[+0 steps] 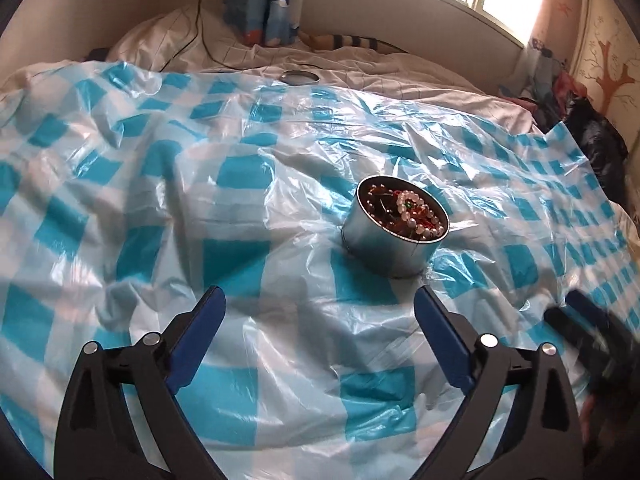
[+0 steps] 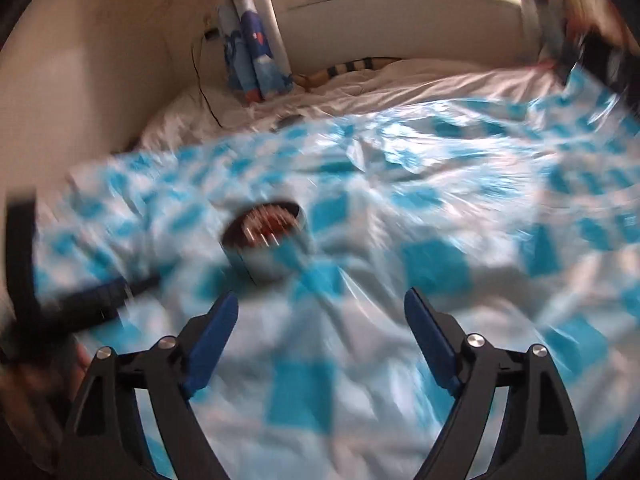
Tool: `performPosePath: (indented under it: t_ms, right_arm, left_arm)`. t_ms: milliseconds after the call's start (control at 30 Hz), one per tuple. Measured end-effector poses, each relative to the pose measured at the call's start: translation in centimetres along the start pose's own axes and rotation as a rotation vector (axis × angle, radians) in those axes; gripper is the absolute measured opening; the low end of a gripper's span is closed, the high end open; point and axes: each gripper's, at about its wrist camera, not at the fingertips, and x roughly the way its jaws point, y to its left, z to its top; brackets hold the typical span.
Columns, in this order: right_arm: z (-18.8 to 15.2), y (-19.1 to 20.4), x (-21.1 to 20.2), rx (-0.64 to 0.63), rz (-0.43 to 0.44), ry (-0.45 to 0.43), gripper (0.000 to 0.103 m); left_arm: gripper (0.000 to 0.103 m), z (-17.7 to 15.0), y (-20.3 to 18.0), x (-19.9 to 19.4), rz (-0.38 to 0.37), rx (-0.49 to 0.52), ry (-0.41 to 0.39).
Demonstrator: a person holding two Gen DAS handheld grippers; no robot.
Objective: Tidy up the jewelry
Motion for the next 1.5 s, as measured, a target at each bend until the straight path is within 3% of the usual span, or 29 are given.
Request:
performPosePath:
  t_ms: [233, 400, 567, 1500]
  right_arm:
    - [-0.8, 1.1, 1.0, -0.044, -0.068, -0.031, 0.090]
    - [-1.0, 1.4, 1.2, -0.054, -0.087, -0.043, 0.093]
    - [-0.9, 1.4, 1.3, -0.058, -0.086, -0.043, 0.095]
    - [-0.9, 1.7, 0.8, -0.061, -0.080, -0.045, 0.095]
  left_arm:
    - [0.095, -0.1, -1.9, -1.2, 0.088, 0.112, -0.082]
    - [0.095, -0.1, -2.5, -0.4, 0.098, 0.148, -0.031]
    - [0.095, -0.2, -2.5, -0.3, 0.121, 0.165, -0.046]
    - [0.095, -0.6, -2.8, -0.8, 0.111, 0.177, -0.057]
